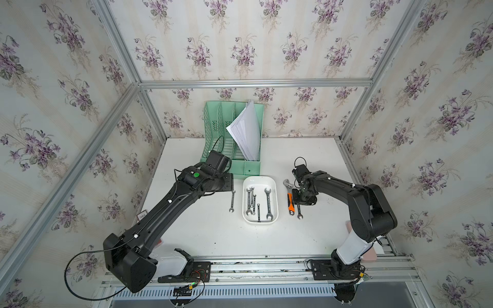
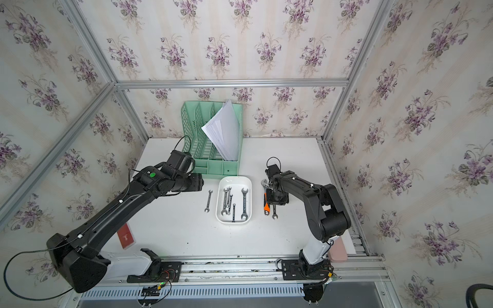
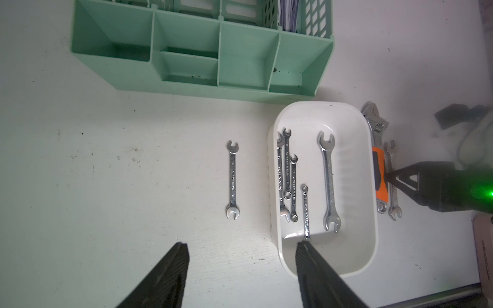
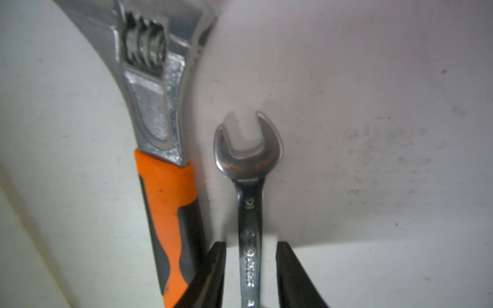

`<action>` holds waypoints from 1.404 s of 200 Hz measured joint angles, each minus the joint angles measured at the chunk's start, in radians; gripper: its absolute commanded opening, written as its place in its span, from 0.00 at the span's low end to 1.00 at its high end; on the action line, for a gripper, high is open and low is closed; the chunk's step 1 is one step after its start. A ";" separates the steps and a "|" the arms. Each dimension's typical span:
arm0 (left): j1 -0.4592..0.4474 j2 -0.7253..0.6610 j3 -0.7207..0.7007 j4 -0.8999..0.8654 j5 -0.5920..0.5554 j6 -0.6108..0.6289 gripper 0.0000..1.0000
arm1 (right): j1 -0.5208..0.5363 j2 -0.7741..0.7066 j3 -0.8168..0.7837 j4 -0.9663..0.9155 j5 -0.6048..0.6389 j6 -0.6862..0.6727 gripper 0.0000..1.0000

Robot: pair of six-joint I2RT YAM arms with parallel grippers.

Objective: Take out the wrench from the storage box
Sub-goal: Place the wrench at the center of the board, then pick up the wrench from the storage box.

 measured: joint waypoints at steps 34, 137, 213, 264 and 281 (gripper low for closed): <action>-0.066 0.036 0.054 -0.019 -0.008 -0.008 0.69 | -0.002 -0.043 0.027 -0.032 0.006 0.001 0.48; -0.320 0.418 0.237 0.000 -0.046 -0.033 0.61 | -0.002 -0.204 0.117 -0.121 0.022 0.006 0.50; -0.326 0.704 0.320 0.066 -0.019 -0.057 0.61 | -0.002 -0.222 0.084 -0.130 0.011 0.011 0.51; -0.332 0.813 0.369 0.101 -0.012 -0.071 0.61 | -0.002 -0.229 0.071 -0.126 0.005 0.016 0.51; -0.332 0.834 0.373 0.107 -0.011 -0.078 0.61 | -0.002 -0.233 0.065 -0.124 0.004 0.023 0.51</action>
